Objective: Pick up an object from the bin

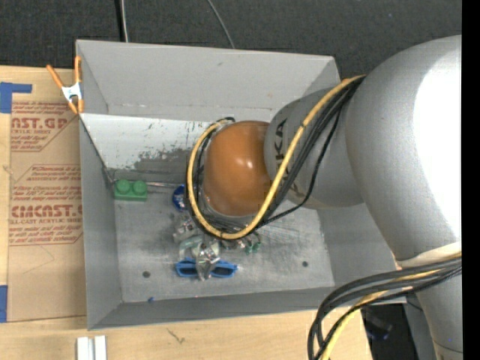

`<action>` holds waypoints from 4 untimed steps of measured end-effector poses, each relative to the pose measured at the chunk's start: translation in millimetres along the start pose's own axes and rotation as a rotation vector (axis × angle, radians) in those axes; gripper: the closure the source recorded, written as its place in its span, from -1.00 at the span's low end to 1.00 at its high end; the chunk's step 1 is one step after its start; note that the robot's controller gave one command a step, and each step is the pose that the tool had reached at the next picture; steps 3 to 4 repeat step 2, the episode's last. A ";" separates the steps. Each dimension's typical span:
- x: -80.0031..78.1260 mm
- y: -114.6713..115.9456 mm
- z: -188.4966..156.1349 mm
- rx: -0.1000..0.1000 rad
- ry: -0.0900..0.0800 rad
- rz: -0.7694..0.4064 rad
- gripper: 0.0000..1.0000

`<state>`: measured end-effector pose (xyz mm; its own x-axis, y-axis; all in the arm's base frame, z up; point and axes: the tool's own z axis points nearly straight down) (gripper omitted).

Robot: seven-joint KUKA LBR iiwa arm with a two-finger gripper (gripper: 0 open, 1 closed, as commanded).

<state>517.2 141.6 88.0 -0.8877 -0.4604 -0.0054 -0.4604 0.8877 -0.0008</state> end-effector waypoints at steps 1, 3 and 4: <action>-2.1 0.4 -54.6 0.000 -0.001 0.000 1.00; -4.1 1.1 -101.7 0.000 -0.002 -0.001 1.00; -4.1 1.1 -101.7 0.000 -0.002 -0.001 1.00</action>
Offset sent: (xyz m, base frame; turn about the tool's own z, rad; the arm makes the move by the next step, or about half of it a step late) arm 0.0000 0.0000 0.0516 0.0000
